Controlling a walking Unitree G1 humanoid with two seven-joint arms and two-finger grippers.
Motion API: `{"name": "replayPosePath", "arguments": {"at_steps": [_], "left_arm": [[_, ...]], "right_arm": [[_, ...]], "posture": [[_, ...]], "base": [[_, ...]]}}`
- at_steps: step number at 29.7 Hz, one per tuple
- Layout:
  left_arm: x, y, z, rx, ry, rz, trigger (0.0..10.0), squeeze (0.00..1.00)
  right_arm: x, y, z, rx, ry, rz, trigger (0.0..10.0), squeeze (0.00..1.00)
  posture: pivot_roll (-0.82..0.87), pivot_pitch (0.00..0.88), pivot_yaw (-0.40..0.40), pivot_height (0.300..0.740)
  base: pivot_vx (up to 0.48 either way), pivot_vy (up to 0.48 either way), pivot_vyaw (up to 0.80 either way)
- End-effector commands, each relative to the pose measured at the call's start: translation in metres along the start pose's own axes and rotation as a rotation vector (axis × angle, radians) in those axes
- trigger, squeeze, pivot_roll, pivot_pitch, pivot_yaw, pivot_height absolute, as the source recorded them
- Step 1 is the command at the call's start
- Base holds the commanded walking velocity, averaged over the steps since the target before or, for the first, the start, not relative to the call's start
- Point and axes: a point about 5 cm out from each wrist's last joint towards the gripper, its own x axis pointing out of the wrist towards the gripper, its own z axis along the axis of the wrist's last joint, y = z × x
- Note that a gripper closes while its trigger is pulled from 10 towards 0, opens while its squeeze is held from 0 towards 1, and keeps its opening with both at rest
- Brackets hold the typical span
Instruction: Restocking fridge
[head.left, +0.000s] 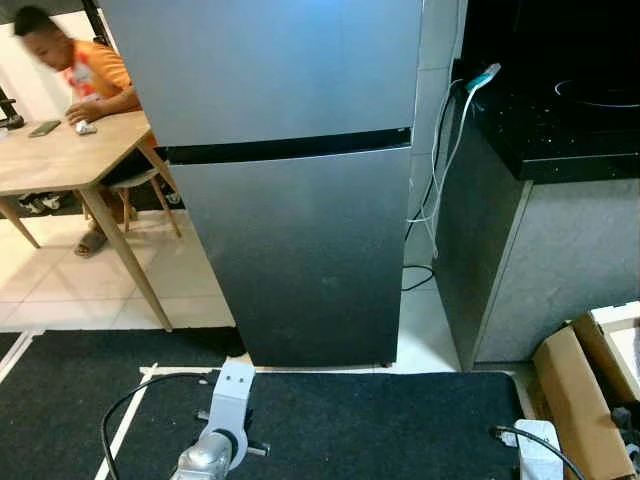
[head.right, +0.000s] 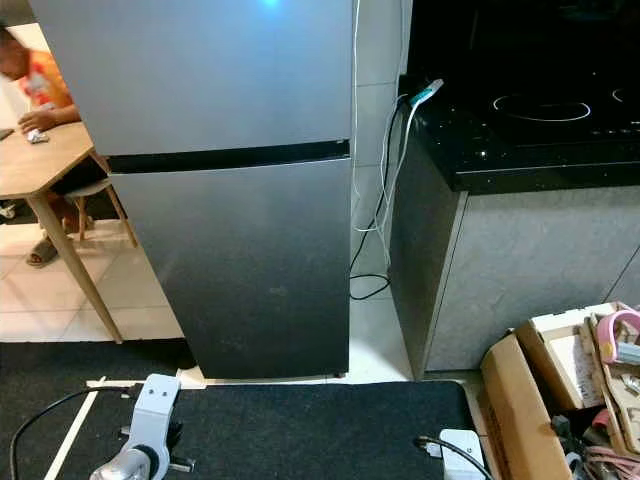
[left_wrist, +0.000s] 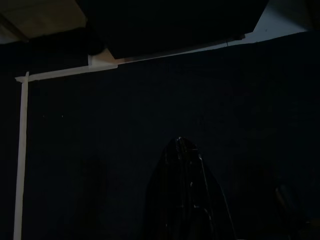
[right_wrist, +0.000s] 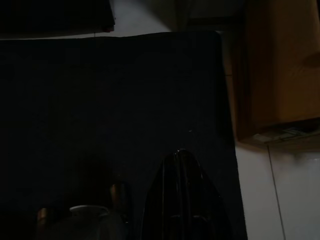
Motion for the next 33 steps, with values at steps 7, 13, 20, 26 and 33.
{"name": "replayPosePath", "arguments": {"at_steps": [7,13,20,26,33], "left_arm": [[-0.005,0.004,-0.014,-0.05,0.017,0.027,10.0,0.0],[-0.007,0.006,-0.018,-0.053,0.035,0.036,10.0,0.0],[-0.005,0.007,-0.012,-0.044,0.011,0.038,10.0,0.0],[-0.004,0.009,-0.008,-0.065,-0.002,0.032,10.0,0.0],[0.002,0.001,0.006,-0.074,-0.025,0.003,10.0,0.0]], "right_arm": [[0.002,0.005,0.009,0.061,-0.02,0.018,10.0,0.0],[0.003,0.006,0.011,0.018,-0.021,0.035,10.0,0.0],[0.003,0.014,0.012,-0.002,-0.019,0.081,10.0,0.0],[0.003,0.018,0.014,0.012,-0.021,0.089,10.0,0.0],[0.004,0.018,0.018,0.025,-0.028,0.09,10.0,0.0]], "posture": [[-0.1,0.0,0.035,0.74],[-0.09,0.0,0.029,0.74],[-0.07,0.0,0.027,0.74],[-0.06,0.0,0.033,0.74],[-0.07,0.0,0.034,0.74]], "base": [[0.0,0.0,0.0],[0.0,0.0,0.08],[0.0,0.0,0.8],[0.0,0.0,0.8],[0.0,0.0,0.8]]}}
